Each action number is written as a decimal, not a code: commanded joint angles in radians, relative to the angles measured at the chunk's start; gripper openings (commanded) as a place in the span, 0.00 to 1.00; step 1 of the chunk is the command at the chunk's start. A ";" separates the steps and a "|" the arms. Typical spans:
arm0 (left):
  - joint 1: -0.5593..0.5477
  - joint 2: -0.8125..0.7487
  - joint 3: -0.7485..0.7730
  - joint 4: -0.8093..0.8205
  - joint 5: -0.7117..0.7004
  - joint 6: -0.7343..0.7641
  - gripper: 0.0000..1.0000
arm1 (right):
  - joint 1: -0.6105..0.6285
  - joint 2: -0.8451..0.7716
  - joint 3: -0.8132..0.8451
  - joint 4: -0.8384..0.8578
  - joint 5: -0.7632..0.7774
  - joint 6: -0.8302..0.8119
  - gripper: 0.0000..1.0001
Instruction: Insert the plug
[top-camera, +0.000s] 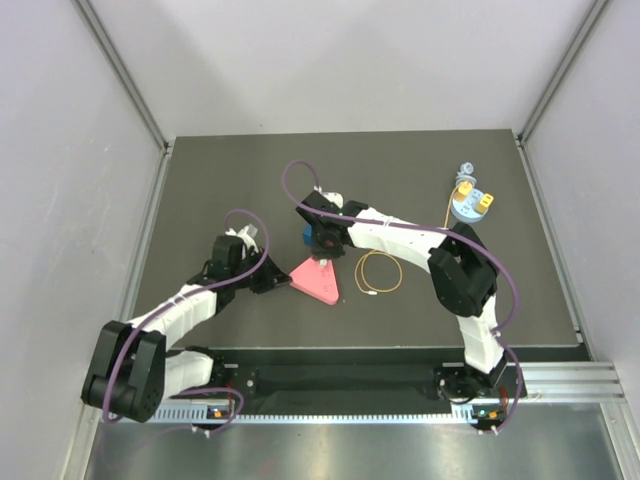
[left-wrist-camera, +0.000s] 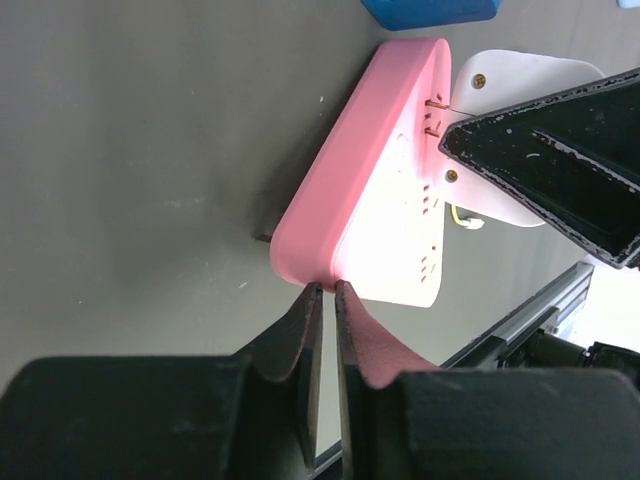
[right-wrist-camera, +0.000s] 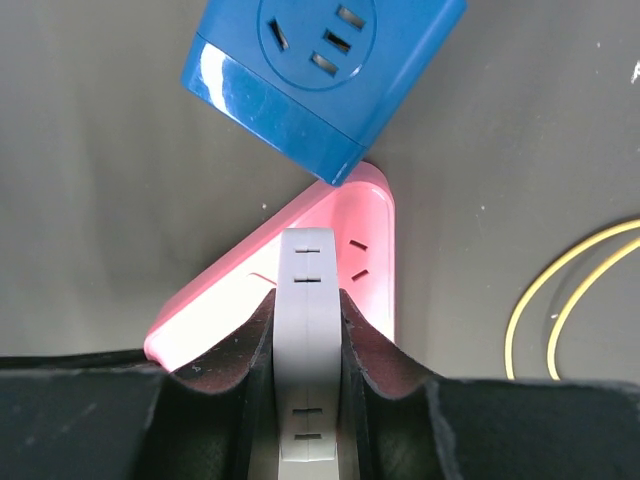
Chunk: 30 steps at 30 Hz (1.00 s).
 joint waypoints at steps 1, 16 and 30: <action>-0.013 -0.005 0.010 -0.115 -0.070 0.046 0.16 | 0.010 -0.045 -0.012 -0.034 -0.005 -0.026 0.00; -0.013 -0.146 0.321 -0.191 0.215 0.174 0.48 | -0.122 -0.466 -0.268 0.170 -0.376 -0.265 0.00; -0.038 -0.183 0.254 0.625 0.626 -0.280 0.53 | -0.200 -0.875 -0.623 0.932 -0.845 0.029 0.00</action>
